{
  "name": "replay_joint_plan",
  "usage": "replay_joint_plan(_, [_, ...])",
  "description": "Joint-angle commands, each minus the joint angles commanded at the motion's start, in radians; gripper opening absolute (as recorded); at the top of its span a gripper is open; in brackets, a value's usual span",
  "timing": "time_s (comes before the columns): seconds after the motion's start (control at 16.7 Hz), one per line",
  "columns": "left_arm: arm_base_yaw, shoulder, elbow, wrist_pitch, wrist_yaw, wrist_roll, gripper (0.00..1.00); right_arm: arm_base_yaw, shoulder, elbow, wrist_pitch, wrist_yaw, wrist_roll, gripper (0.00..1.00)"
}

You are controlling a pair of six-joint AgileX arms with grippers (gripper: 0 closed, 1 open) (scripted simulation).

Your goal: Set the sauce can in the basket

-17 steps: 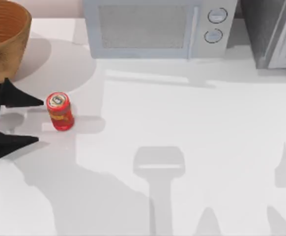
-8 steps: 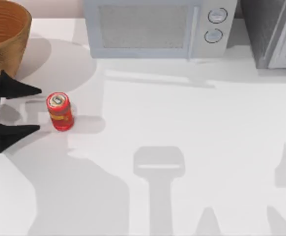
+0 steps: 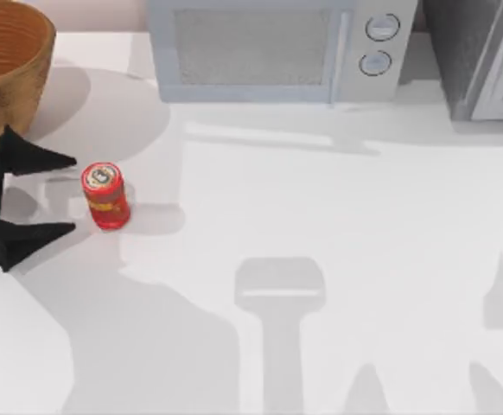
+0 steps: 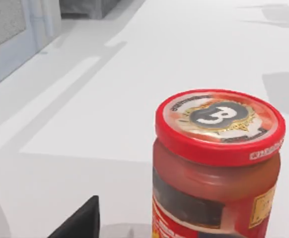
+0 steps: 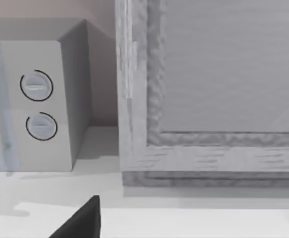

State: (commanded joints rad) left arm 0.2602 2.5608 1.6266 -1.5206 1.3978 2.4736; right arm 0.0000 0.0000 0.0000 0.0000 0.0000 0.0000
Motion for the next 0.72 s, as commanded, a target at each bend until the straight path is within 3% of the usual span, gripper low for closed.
replay_joint_plan(0.72, [-0.105,-0.075,-0.207,0.649,0.063,-0.521,1.00,0.000,0.000,0.000,0.000,0.000,0.000,1.00])
